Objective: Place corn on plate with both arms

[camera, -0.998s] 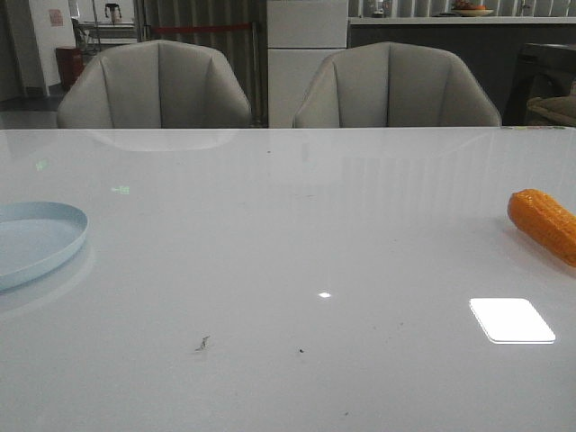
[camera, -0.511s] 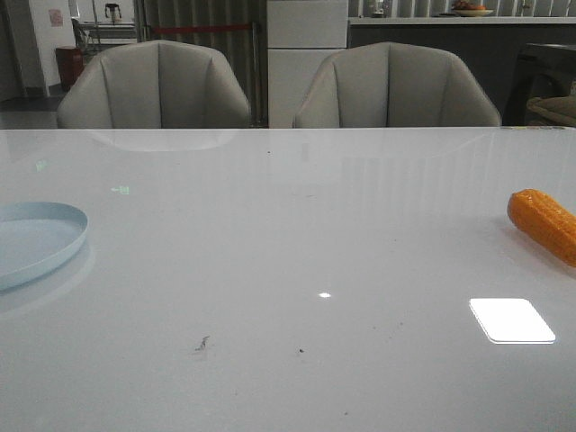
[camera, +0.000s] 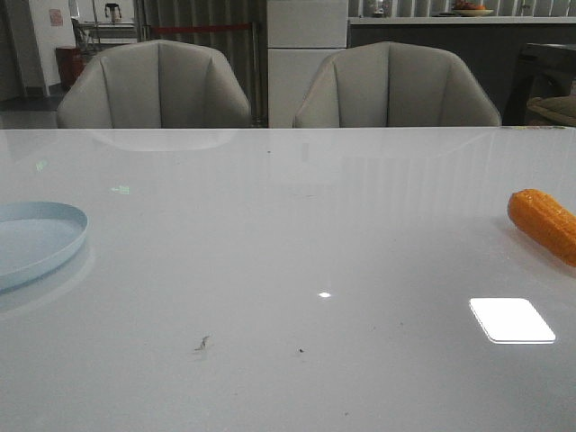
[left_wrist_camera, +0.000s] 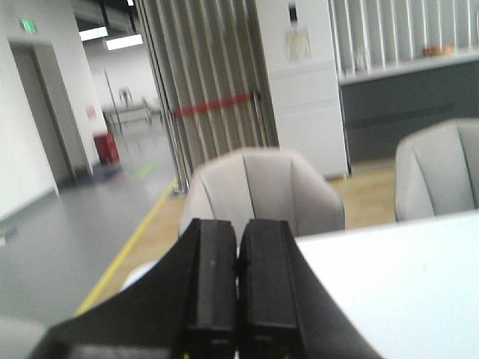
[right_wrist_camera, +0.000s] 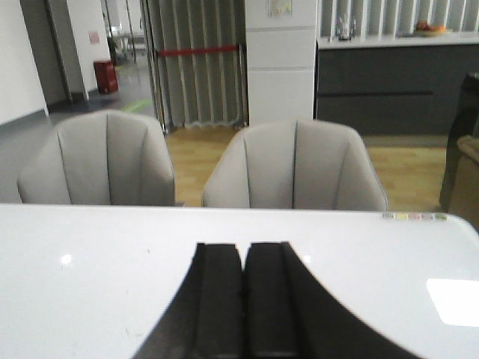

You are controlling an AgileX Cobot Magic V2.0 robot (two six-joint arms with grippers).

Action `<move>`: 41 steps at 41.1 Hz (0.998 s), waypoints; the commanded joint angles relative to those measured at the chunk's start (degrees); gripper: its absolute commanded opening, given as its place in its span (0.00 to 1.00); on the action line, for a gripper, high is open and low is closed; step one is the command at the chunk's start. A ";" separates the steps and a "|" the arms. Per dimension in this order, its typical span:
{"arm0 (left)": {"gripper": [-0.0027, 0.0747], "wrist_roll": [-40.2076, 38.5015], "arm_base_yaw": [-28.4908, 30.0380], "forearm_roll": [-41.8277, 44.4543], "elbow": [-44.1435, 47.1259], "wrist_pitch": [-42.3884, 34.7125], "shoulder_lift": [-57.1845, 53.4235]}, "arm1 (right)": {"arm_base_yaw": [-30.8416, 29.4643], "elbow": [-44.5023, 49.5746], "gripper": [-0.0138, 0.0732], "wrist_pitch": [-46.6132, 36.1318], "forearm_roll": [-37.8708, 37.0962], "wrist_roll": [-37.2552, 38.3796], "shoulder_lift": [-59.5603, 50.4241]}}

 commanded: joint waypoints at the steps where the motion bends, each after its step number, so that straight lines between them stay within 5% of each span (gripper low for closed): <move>1: 0.16 -0.70 -0.30 -0.13 -2.13 -5.30 4.43 | 0.01 -2.12 0.22 -5.01 -0.07 -0.43 3.83; 21: 0.16 -0.70 -0.30 -3.39 -2.13 -6.66 17.24 | 0.01 -2.12 0.24 -5.16 -0.07 -0.43 12.69; 28: 0.23 -0.70 -0.30 -3.37 -2.13 -8.31 17.24 | 0.01 -2.12 0.50 -4.91 -0.07 -0.43 12.82; 33: 0.43 -0.70 -0.30 -3.37 -2.13 -8.46 17.24 | 0.01 -2.12 0.73 -4.83 -0.07 -0.43 13.34; 41: 0.60 -0.70 -0.30 -3.37 -2.13 -8.86 17.24 | 0.01 -2.12 0.77 -4.79 -0.07 -0.43 14.47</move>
